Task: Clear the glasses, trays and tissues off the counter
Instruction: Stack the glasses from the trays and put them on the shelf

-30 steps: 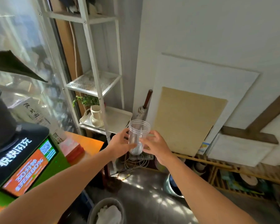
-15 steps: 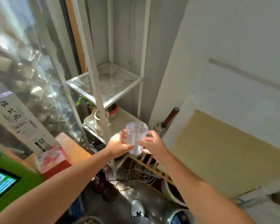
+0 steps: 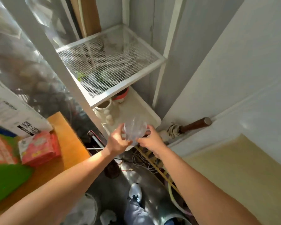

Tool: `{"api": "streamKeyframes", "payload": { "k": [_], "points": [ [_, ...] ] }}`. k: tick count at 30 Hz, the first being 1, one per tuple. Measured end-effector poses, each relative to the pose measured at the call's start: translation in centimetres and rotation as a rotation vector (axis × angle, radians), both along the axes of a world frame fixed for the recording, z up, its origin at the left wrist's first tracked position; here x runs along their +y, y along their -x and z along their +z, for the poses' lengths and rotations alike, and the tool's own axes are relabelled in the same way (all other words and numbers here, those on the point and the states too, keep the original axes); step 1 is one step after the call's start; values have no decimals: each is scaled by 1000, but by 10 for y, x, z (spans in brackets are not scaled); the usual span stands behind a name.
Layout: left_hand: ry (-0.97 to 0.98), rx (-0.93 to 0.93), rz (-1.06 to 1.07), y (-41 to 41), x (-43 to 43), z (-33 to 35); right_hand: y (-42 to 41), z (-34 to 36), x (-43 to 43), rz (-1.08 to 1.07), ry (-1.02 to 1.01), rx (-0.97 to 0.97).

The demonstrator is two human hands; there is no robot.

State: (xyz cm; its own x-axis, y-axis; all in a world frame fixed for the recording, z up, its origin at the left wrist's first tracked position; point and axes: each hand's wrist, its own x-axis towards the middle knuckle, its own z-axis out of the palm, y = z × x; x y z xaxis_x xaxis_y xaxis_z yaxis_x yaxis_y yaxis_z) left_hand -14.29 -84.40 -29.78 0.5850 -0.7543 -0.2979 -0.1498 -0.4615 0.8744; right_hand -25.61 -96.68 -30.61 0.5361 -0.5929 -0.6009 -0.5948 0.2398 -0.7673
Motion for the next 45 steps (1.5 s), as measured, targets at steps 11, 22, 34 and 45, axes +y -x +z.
{"api": "streamKeyframes", "payload": {
  "k": [11,22,34,45],
  "points": [
    [-110,-12,132,-14,-17,-59,-30,-48,-16,131,55,60],
    [-79,-49,217,-15,-21,-70,-30,-58,-20,131,-21,74],
    [-107,-58,159,-6,-3,-24,-22,-24,-19,126,37,224],
    [-426,-405,98,38,144,67,9,59,110,488,370,188]
  ]
}}
